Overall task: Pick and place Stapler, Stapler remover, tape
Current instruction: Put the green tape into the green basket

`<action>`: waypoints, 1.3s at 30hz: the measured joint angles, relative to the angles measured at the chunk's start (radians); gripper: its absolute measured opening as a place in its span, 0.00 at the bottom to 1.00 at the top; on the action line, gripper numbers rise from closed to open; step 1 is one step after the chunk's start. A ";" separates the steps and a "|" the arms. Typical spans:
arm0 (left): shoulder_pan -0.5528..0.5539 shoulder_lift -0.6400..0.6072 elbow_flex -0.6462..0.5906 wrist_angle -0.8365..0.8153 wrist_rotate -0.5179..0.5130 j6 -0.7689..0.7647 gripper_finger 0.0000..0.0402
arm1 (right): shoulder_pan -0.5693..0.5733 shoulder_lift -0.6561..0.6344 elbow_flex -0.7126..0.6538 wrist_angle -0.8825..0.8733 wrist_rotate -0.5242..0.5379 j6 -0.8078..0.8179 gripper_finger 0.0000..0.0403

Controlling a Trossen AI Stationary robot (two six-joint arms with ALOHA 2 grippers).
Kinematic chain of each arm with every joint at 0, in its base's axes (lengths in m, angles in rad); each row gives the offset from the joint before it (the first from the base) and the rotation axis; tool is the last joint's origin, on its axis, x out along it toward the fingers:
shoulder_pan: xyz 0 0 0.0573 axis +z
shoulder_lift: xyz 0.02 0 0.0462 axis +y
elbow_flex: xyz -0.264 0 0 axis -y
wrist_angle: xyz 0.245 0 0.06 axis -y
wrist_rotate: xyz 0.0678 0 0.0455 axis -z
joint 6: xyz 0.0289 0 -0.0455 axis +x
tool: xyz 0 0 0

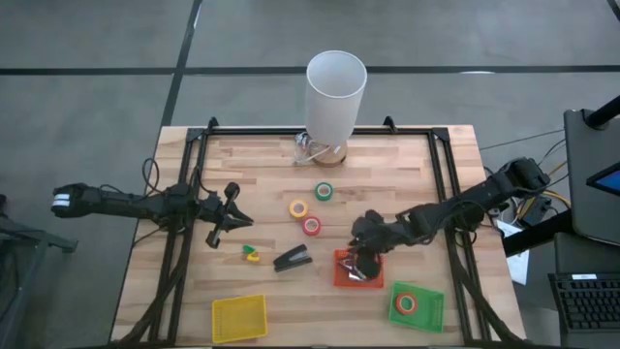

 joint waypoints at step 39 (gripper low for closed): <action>0.000 0.000 0.000 -0.001 0.000 0.000 0.10 | -0.594 0.522 0.506 -0.349 -0.128 -0.092 0.39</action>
